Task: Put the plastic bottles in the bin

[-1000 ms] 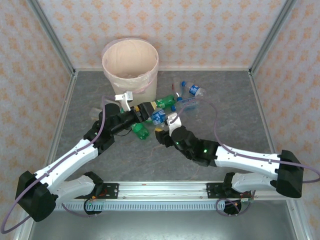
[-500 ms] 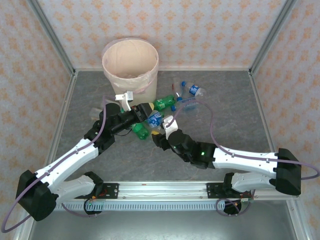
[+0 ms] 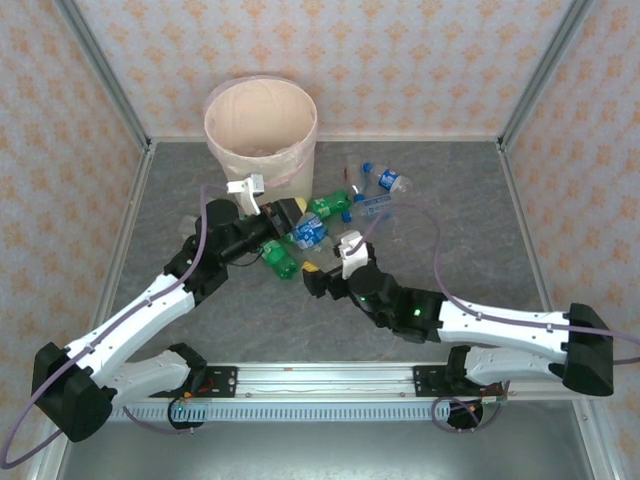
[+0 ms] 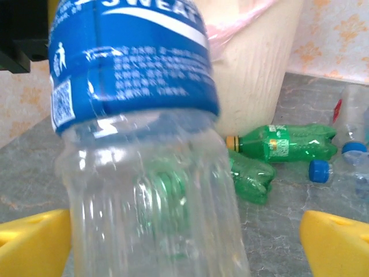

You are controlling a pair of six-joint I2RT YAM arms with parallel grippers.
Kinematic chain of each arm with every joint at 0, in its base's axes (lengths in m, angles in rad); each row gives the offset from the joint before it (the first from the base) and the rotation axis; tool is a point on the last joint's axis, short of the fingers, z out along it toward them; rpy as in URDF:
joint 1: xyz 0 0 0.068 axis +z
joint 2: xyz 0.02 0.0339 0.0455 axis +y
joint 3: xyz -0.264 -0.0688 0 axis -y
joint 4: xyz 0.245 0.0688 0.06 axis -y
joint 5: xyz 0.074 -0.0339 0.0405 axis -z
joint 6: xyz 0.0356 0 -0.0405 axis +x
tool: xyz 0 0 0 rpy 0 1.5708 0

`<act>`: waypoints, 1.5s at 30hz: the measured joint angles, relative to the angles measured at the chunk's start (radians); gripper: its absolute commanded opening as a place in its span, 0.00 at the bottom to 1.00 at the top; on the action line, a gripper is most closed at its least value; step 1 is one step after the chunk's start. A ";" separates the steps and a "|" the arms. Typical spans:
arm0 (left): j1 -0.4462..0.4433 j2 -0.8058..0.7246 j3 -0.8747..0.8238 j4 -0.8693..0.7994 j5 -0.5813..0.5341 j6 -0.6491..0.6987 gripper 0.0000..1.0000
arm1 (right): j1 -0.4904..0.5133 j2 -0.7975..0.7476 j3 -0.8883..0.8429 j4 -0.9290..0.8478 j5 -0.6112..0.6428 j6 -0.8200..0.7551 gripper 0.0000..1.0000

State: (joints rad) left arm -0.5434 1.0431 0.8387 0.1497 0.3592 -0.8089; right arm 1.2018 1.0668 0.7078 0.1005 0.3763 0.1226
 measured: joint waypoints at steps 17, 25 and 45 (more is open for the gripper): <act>0.199 0.191 0.521 -0.257 -0.105 0.137 0.30 | 0.000 -0.330 -0.147 0.004 0.074 0.042 1.00; 0.333 0.377 0.772 -0.320 -0.118 0.163 0.30 | 0.000 -0.420 -0.173 -0.034 0.077 0.072 1.00; 0.439 0.628 0.924 -0.366 -0.188 0.201 0.73 | 0.000 -0.442 -0.173 -0.085 0.077 0.111 1.00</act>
State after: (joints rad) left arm -0.1040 1.6711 1.7626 -0.2165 0.1711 -0.6075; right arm 1.2018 0.6250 0.5346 0.0154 0.4538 0.2333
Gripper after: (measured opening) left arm 0.658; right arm 0.997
